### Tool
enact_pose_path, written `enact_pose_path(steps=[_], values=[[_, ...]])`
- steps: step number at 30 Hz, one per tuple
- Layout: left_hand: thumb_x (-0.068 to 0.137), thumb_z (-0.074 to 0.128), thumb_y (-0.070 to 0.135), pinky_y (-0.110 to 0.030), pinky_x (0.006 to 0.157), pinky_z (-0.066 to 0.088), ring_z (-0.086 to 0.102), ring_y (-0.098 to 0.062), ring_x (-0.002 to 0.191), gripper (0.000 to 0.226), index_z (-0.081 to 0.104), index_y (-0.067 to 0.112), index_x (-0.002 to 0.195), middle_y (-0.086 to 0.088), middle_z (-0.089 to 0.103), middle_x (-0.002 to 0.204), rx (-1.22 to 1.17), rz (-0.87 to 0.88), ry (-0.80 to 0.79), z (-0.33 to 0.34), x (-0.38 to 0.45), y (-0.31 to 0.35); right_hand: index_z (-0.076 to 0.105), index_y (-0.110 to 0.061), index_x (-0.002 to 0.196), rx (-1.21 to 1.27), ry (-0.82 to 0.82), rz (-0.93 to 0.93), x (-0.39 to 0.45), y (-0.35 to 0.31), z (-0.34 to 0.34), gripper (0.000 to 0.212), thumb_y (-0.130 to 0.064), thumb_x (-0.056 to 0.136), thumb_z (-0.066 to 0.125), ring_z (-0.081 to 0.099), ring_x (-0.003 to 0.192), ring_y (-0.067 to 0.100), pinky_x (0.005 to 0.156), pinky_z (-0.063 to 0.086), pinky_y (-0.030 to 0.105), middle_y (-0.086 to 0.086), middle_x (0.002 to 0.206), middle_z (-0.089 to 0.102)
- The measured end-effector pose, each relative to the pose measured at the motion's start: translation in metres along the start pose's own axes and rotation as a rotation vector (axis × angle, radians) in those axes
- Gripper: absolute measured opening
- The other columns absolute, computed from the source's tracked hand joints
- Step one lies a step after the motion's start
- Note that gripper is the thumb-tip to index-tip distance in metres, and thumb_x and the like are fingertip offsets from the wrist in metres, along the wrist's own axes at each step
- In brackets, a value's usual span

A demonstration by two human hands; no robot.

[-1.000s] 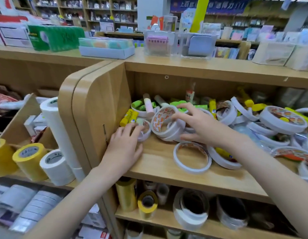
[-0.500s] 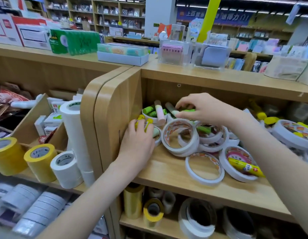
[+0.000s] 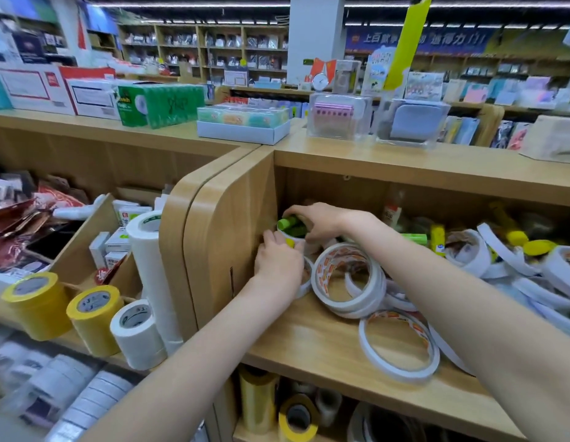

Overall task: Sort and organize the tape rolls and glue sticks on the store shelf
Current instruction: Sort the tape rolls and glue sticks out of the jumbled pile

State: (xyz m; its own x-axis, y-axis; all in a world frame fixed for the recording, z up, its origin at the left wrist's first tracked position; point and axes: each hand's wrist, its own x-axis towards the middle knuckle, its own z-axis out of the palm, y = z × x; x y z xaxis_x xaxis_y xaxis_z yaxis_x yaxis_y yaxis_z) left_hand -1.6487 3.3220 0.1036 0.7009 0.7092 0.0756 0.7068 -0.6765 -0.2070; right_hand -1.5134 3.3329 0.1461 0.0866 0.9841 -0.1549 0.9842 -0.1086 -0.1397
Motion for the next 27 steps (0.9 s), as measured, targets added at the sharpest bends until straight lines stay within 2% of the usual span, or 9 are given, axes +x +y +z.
enact_pose_path(steps=[2, 5, 7, 11, 14, 17, 20, 23, 27], values=[[0.095, 0.043, 0.019, -0.039, 0.101, 0.031, 0.033, -0.037, 0.123, 0.046, 0.032, 0.007, 0.138, -0.024, 0.027, 0.139, -0.037, 0.015, -0.003, 0.001, 0.0, -0.001, 0.035, -0.027, 0.135, 0.039, 0.017, 0.003, -0.001, 0.003, -0.001, 0.063, -0.004, 0.081, 0.057, 0.052, 0.103, 0.025, 0.077, 0.052, 0.036, 0.009, 0.122, 0.048], [0.094, 0.046, 0.02, -0.038, 0.096, 0.035, 0.036, -0.036, 0.119, 0.043, 0.038, 0.009, 0.135, -0.021, 0.031, 0.136, -0.022, 0.015, -0.007, 0.0, 0.0, -0.002, 0.038, -0.028, 0.134, 0.025, 0.036, -0.004, 0.002, 0.006, -0.003, 0.062, -0.007, 0.08, 0.06, 0.052, 0.105, 0.023, 0.084, 0.052, 0.04, 0.004, 0.125, 0.049], [0.092, 0.05, 0.023, -0.037, 0.092, 0.036, 0.037, -0.035, 0.116, 0.044, 0.04, 0.012, 0.133, -0.021, 0.037, 0.131, 0.018, -0.004, 0.007, 0.0, 0.001, -0.001, 0.043, -0.023, 0.133, -0.003, 0.041, -0.013, 0.006, 0.004, -0.003, 0.058, -0.008, 0.079, 0.061, 0.053, 0.107, 0.023, 0.087, 0.05, 0.038, 0.003, 0.125, 0.052], [0.091, 0.052, 0.026, -0.038, 0.094, 0.034, 0.035, -0.037, 0.118, 0.048, 0.035, 0.017, 0.135, -0.021, 0.043, 0.129, 0.022, 0.005, 0.011, -0.001, 0.006, 0.001, 0.055, -0.016, 0.119, -0.019, 0.143, -0.027, 0.009, 0.0, 0.0, 0.036, -0.012, 0.084, 0.06, 0.056, 0.101, 0.026, 0.078, 0.043, 0.032, 0.009, 0.115, 0.059], [0.088, 0.055, 0.013, -0.037, 0.091, 0.038, 0.037, -0.035, 0.117, 0.055, 0.028, 0.015, 0.136, -0.021, 0.038, 0.13, -0.105, 0.029, 0.07, -0.002, 0.007, -0.007, 0.053, -0.015, 0.126, 0.004, 0.289, -0.022, -0.006, -0.001, -0.012, 0.04, -0.013, 0.086, 0.058, 0.054, 0.108, 0.027, 0.08, 0.037, 0.028, 0.011, 0.12, 0.057], [0.088, 0.055, 0.005, -0.038, 0.09, 0.04, 0.041, -0.037, 0.115, 0.055, 0.027, 0.015, 0.135, -0.02, 0.03, 0.134, -0.238, 0.082, 0.024, -0.003, 0.008, -0.014, 0.053, -0.02, 0.121, -0.022, 0.321, -0.035, -0.032, 0.001, -0.017, 0.037, -0.015, 0.085, 0.06, 0.05, 0.103, 0.028, 0.079, 0.037, 0.03, 0.007, 0.101, 0.048], [0.087, 0.052, -0.001, -0.038, 0.086, 0.042, 0.046, -0.037, 0.11, 0.063, 0.021, 0.017, 0.139, -0.023, 0.029, 0.134, -0.226, 0.076, -0.028, 0.0, 0.008, -0.014, 0.057, -0.021, 0.114, -0.004, 0.368, -0.02, -0.061, 0.006, -0.015, 0.032, -0.019, 0.083, 0.063, 0.049, 0.092, 0.026, 0.076, 0.035, 0.03, 0.003, 0.089, 0.043], [0.088, 0.048, -0.001, -0.037, 0.076, 0.041, 0.048, -0.036, 0.107, 0.058, 0.022, 0.016, 0.137, -0.022, 0.038, 0.129, -0.19, 0.058, 0.082, 0.004, 0.006, -0.01, 0.057, -0.022, 0.115, 0.038, 0.405, 0.022, -0.09, 0.009, -0.017, 0.032, -0.017, 0.084, 0.063, 0.047, 0.086, 0.022, 0.075, 0.035, 0.03, -0.003, 0.084, 0.041], [0.086, 0.052, 0.0, -0.039, 0.066, 0.044, 0.051, -0.035, 0.09, 0.045, 0.04, 0.013, 0.127, -0.018, 0.046, 0.113, -0.306, 0.104, 0.466, -0.001, 0.002, -0.014, 0.056, -0.026, 0.114, 0.047, 0.459, 0.1, -0.125, 0.02, -0.016, 0.03, -0.018, 0.086, 0.062, 0.046, 0.084, 0.021, 0.074, 0.038, 0.032, -0.002, 0.086, 0.041]])
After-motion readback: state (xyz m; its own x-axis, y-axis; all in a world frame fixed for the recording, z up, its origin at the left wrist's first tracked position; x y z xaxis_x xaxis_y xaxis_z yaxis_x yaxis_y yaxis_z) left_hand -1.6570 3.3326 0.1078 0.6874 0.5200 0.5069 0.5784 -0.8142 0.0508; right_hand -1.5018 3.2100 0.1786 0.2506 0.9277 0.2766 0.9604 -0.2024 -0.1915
